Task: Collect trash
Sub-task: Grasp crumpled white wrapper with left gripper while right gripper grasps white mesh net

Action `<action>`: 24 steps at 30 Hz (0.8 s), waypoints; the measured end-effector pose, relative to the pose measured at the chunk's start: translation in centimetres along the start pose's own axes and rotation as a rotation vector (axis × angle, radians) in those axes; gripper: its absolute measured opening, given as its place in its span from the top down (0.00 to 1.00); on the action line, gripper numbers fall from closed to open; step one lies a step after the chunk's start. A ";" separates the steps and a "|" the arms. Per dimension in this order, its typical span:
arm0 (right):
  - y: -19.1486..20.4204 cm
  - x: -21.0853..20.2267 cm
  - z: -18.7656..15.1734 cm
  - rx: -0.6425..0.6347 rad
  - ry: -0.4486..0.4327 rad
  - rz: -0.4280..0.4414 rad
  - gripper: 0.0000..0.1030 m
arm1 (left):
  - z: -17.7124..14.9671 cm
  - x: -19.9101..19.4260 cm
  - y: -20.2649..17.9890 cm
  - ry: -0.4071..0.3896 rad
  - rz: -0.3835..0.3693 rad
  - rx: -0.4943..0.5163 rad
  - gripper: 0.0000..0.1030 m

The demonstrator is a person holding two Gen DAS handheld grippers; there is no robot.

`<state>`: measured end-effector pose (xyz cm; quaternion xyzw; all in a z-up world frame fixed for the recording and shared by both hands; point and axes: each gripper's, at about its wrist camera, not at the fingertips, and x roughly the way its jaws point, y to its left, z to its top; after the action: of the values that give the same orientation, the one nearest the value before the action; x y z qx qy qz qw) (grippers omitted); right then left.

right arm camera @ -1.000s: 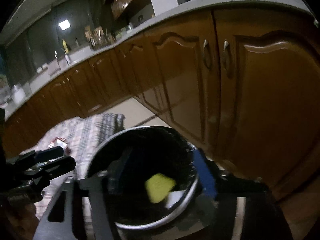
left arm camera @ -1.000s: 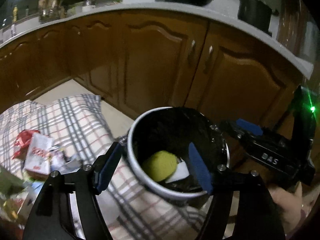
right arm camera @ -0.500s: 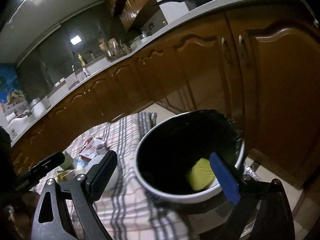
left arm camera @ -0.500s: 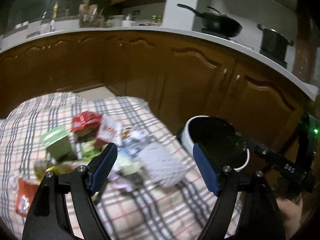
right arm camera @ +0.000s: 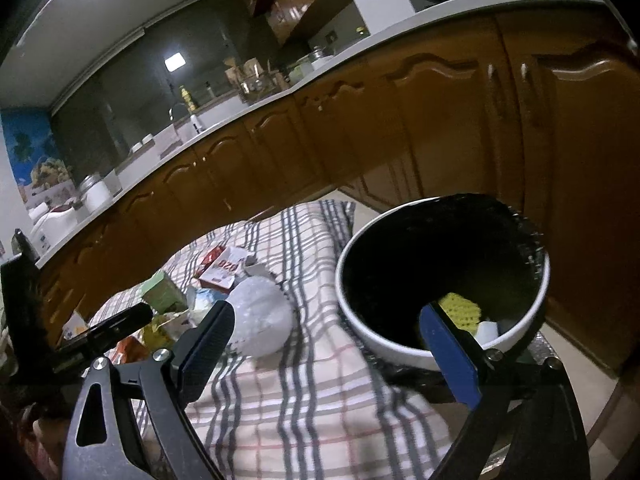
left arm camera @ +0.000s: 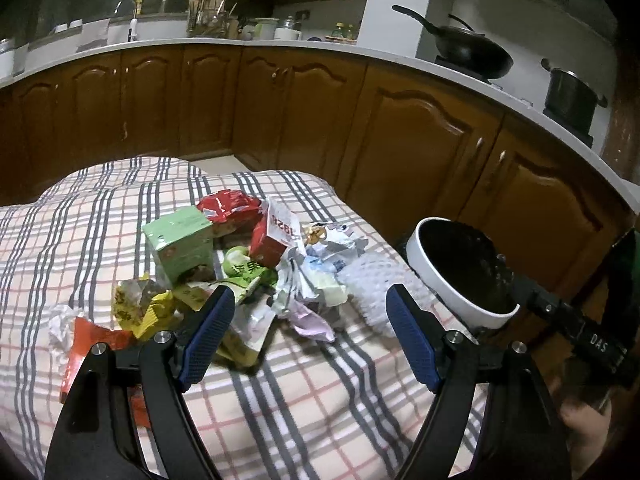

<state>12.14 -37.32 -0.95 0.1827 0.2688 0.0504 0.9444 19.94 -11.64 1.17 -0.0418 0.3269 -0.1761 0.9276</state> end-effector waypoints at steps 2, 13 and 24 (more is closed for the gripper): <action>0.5 0.3 -0.1 -0.002 0.007 0.008 0.08 | -0.1 0.0 0.2 0.007 0.003 0.000 0.23; 2.5 2.3 -0.5 -0.034 0.040 0.085 0.09 | -0.4 1.2 0.6 0.060 0.026 0.036 0.23; 3.1 8.9 -0.6 -0.004 0.230 0.205 0.66 | 0.2 5.4 0.3 0.171 -0.027 0.045 0.56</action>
<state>19.45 -32.54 -4.64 0.2003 0.3549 0.1677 0.8977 24.01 -13.27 -1.92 -0.0101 0.4000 -0.1987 0.8947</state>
